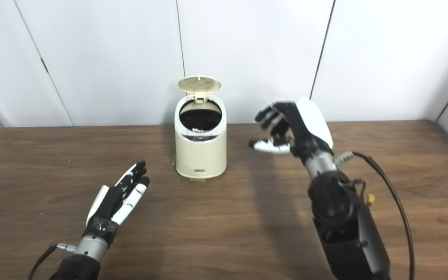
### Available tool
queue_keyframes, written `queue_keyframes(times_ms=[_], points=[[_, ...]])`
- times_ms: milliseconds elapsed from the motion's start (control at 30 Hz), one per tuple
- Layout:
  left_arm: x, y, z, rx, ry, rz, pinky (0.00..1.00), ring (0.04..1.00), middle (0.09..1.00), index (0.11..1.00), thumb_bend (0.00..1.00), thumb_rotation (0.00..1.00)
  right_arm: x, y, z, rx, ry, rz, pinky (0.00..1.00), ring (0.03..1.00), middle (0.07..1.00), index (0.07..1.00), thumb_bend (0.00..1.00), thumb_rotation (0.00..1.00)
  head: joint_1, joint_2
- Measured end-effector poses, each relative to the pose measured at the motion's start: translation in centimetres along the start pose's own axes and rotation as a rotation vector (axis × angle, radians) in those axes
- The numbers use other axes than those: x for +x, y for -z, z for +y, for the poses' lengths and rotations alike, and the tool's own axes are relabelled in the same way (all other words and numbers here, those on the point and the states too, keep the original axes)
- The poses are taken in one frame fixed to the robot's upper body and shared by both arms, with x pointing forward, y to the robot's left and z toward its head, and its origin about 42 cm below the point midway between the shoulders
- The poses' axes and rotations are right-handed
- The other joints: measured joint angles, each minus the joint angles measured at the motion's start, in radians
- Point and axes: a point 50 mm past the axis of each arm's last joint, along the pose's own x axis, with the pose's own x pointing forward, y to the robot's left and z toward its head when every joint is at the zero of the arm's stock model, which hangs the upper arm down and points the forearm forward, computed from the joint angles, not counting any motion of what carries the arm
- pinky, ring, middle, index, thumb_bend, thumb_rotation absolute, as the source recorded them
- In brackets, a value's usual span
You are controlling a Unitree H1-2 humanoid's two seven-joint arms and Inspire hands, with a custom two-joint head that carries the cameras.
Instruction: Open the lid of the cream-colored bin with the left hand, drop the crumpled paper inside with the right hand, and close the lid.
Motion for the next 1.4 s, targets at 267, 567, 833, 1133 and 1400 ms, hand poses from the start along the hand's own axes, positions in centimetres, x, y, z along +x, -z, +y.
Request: queue_keyframes(times_ms=[267, 567, 833, 1133, 1400], points=[[-0.4, 0.3, 0.6, -0.050, -0.008, 0.001, 0.99, 0.977, 0.953, 0.993, 0.50, 0.76, -1.7, 3.6, 1.3, 0.180, -0.047, 0.154, 0.52, 0.608, 0.670, 0.709, 0.57, 0.50, -0.003, -0.006], [-1.1, 0.9, 1.4, -0.108, -0.026, -0.005, 0.98, 0.974, 0.950, 0.986, 0.49, 0.77, -4.5, 6.3, 3.9, 0.332, -0.050, 0.235, 0.65, 0.765, 0.822, 0.824, 0.56, 0.76, -0.006, -0.002], [-1.2, 1.0, 2.0, -0.136, -0.038, -0.003, 1.00, 0.991, 0.955, 0.985, 0.53, 0.81, -7.0, 8.2, 5.0, 0.500, -0.086, 0.221, 0.88, 0.952, 0.987, 0.961, 0.59, 0.99, 0.021, -0.023], [0.7, 0.1, 3.2, -0.113, -0.052, -0.032, 1.00, 0.989, 0.969, 1.000, 0.54, 0.81, -8.0, 9.9, 5.8, 0.660, -0.015, 0.207, 0.93, 0.959, 0.976, 0.961, 0.59, 0.94, 0.023, -0.049], [5.2, -4.5, 3.6, -0.077, -0.042, -0.161, 0.96, 0.981, 0.973, 0.991, 0.52, 0.83, -8.7, 10.1, 7.3, 0.727, 0.044, 0.172, 0.92, 0.947, 0.960, 0.957, 0.54, 0.93, 0.040, -0.071]])
